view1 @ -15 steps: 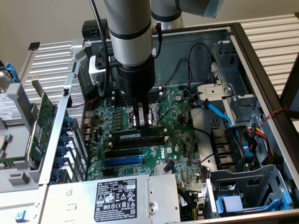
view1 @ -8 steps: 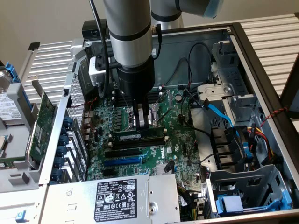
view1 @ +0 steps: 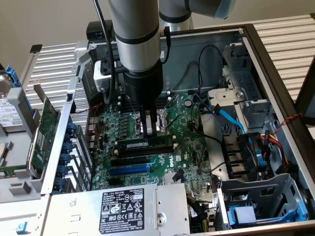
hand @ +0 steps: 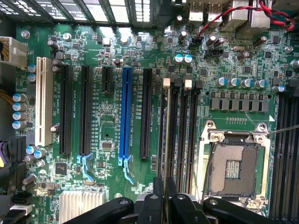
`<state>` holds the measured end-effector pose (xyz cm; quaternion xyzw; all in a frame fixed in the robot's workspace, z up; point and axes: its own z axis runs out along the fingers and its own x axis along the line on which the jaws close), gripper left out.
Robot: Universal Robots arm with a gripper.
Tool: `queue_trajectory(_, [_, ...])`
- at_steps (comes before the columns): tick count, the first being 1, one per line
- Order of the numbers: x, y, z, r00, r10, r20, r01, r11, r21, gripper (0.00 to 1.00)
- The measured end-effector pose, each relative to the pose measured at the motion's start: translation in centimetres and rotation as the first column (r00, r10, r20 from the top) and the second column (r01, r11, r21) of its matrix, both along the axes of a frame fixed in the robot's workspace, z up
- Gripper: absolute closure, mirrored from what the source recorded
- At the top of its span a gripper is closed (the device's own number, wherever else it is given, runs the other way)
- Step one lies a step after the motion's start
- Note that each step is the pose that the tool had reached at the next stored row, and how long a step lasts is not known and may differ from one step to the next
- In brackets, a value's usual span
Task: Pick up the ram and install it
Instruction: 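Insert the ram into the slot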
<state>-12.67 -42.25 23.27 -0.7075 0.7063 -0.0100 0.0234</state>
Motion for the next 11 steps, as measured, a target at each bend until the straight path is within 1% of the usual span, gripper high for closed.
queue_trajectory(11, [-0.03, 0.03, -0.13, 1.0, -0.002, 0.0008, 0.002, 1.0, 0.0, 0.86])
